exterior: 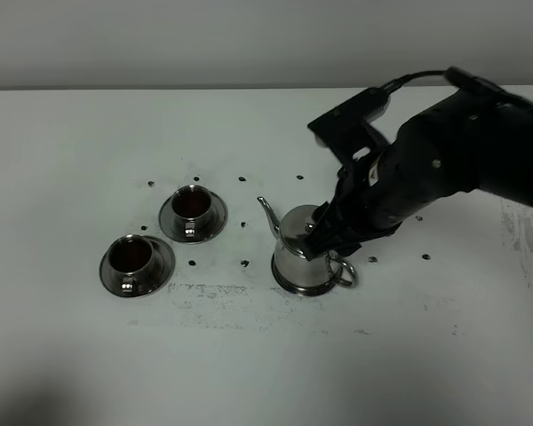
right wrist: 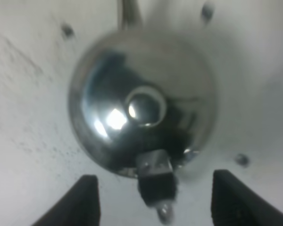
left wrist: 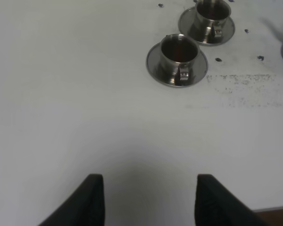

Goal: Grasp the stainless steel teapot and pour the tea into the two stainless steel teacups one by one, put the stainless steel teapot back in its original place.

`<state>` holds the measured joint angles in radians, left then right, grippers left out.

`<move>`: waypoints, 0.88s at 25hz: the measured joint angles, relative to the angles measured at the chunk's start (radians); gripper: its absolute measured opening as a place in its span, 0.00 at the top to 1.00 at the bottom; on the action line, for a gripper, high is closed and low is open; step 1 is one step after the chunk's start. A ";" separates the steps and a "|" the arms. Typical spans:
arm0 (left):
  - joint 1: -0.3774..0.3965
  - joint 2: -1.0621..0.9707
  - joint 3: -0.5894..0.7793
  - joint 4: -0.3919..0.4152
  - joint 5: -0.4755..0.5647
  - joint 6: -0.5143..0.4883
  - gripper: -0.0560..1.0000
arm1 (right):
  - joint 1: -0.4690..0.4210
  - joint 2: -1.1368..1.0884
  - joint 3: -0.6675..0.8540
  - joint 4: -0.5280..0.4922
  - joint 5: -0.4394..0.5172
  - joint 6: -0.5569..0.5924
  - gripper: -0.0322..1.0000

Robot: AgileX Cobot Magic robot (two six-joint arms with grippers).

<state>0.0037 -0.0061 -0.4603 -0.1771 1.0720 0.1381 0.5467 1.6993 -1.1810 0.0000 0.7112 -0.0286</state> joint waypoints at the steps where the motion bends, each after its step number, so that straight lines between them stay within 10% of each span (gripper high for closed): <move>1: 0.000 0.000 0.000 0.000 0.000 0.000 0.54 | -0.011 -0.033 0.000 -0.019 0.016 0.000 0.48; 11: 0.000 0.000 0.000 0.000 0.000 0.000 0.54 | -0.119 -0.419 0.001 -0.105 0.303 0.003 0.48; 22: 0.000 0.000 0.000 0.000 0.000 0.000 0.54 | -0.363 -0.998 0.469 0.000 0.292 0.003 0.48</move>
<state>0.0037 -0.0061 -0.4603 -0.1771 1.0720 0.1381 0.1838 0.7018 -0.7124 0.0000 1.0027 -0.0256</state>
